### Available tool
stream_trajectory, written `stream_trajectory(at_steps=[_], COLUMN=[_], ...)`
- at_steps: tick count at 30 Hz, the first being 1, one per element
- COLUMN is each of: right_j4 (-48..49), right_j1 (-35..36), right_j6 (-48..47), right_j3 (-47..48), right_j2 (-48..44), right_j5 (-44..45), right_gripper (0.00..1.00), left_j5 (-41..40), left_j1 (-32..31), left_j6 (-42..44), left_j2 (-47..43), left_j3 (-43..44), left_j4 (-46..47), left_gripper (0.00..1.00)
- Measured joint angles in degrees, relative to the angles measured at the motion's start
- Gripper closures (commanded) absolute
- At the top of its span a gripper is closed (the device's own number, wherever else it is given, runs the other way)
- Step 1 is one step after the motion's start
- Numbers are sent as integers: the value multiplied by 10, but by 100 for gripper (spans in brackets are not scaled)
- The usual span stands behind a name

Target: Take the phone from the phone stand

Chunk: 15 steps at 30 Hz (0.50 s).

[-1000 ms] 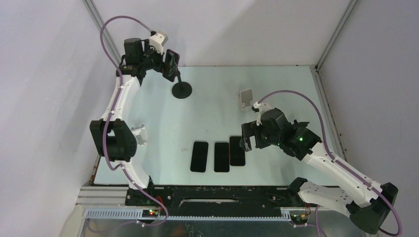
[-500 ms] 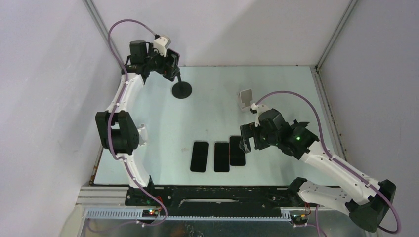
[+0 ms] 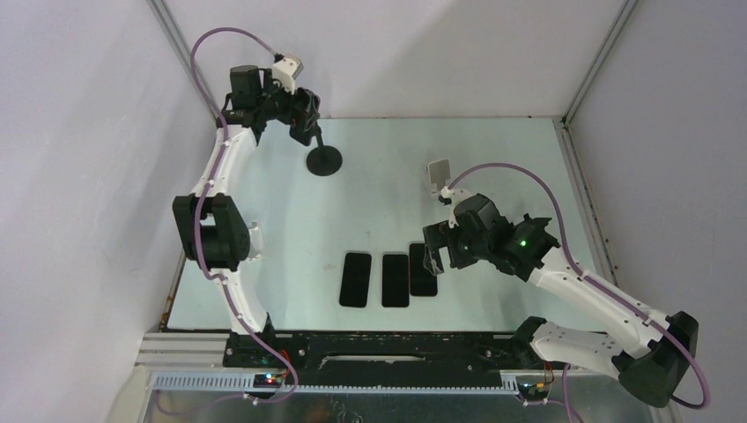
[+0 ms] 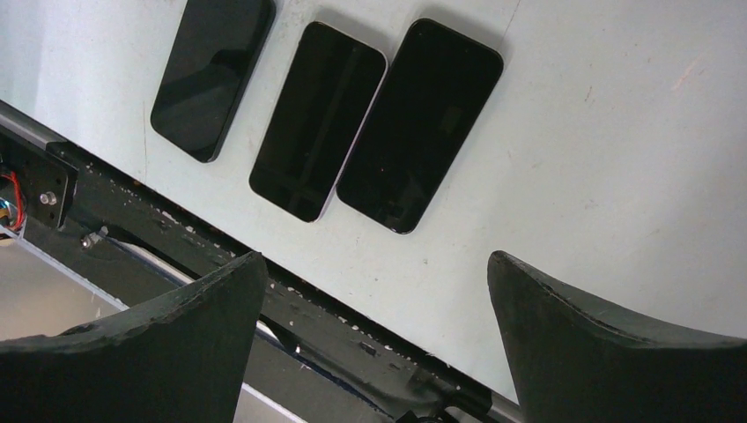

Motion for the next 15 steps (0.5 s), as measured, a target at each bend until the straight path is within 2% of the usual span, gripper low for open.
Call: stream_trajectory(at_steps=[11, 15], right_j4=[4, 5], right_j1=[3, 3], right_j6=[0, -1], right_j3=[0, 0], right_j2=[16, 20], right_j5=[-14, -16], right_gripper=[2, 2], left_j5=[12, 23], left_j1=[5, 12], left_j6=[-10, -19], left_j2=[37, 41], left_j3=[19, 23], left_j4=[1, 1], left_gripper=[1, 10])
